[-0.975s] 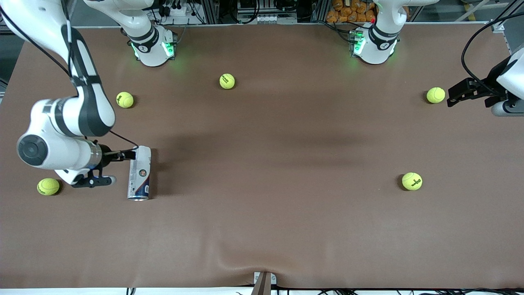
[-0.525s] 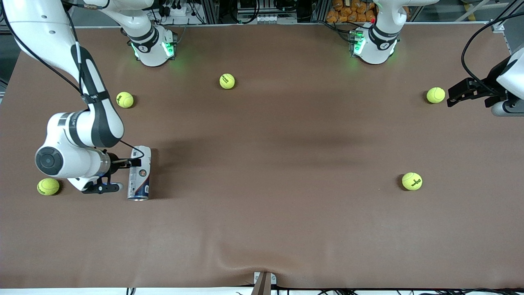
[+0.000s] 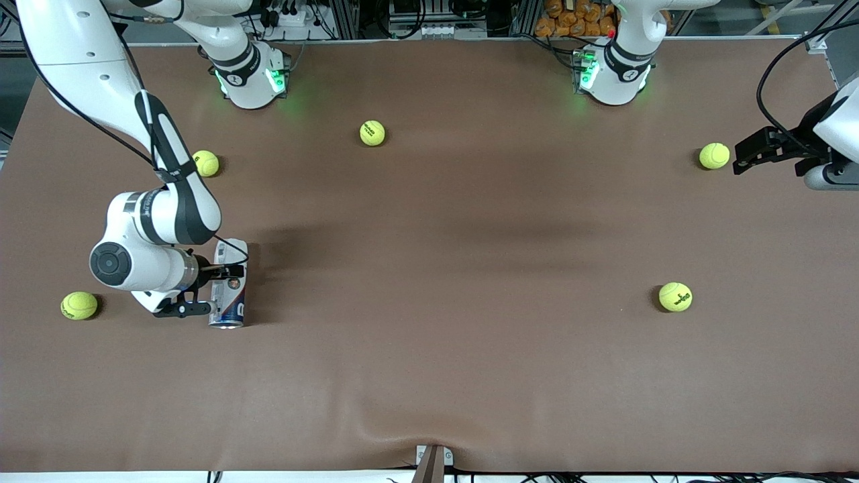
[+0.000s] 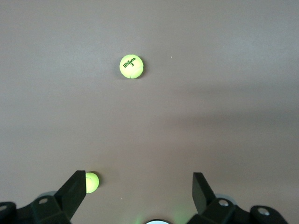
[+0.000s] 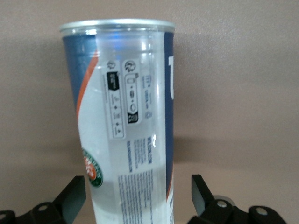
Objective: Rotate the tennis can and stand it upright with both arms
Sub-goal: 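Close the right gripper around the tennis can body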
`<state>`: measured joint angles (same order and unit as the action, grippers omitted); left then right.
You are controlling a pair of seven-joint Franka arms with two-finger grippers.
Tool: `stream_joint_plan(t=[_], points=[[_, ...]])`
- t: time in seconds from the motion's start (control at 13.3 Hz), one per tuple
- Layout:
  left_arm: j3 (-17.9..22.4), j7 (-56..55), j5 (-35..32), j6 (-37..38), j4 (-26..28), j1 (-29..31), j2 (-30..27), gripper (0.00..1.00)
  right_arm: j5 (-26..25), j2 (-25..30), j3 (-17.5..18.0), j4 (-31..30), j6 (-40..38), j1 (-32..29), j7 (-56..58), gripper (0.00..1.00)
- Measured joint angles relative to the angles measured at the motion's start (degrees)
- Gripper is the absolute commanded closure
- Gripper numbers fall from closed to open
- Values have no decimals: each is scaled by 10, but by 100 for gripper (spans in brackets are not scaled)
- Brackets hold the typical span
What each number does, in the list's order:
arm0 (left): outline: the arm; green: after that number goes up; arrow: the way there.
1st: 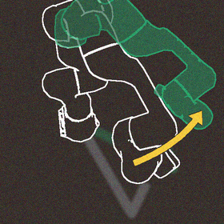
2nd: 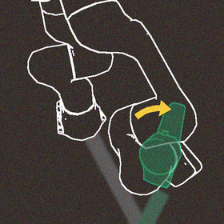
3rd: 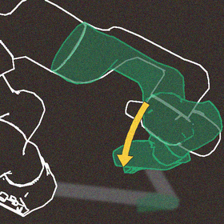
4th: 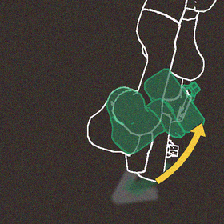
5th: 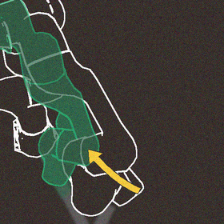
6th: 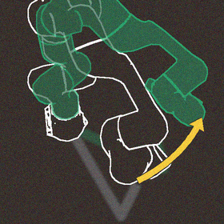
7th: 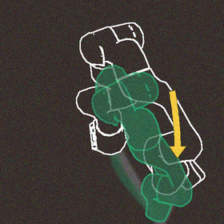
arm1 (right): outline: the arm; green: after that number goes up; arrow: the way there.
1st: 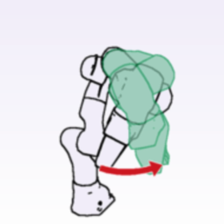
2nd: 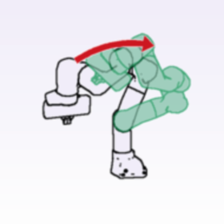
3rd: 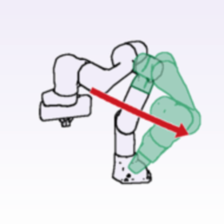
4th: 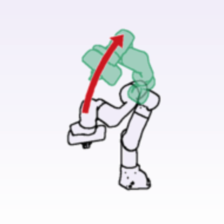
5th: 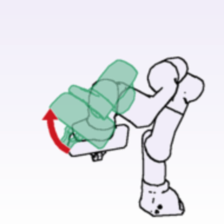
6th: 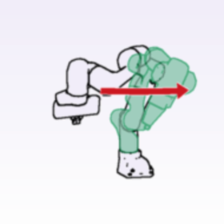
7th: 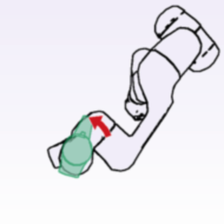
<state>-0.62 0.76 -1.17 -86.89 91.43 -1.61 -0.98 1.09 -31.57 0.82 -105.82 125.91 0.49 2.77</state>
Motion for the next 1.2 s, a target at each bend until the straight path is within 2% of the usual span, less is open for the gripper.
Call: stream_joint_plan(t=[0.82, 0.97, 1.2], points=[[0, 2, 0, 0, 0, 1, 0, 0, 0, -28, -1, -1, 38, -1, 0, 1], [0, 2, 0, 0, 0, 1, 0, 0, 0, -29, -2, -1, 39, -2, 0, 7], [1, 2, 0, 0, 0, 2, 0, 0, 0, -29, -1, -1, 39, -2, 0, 26]])
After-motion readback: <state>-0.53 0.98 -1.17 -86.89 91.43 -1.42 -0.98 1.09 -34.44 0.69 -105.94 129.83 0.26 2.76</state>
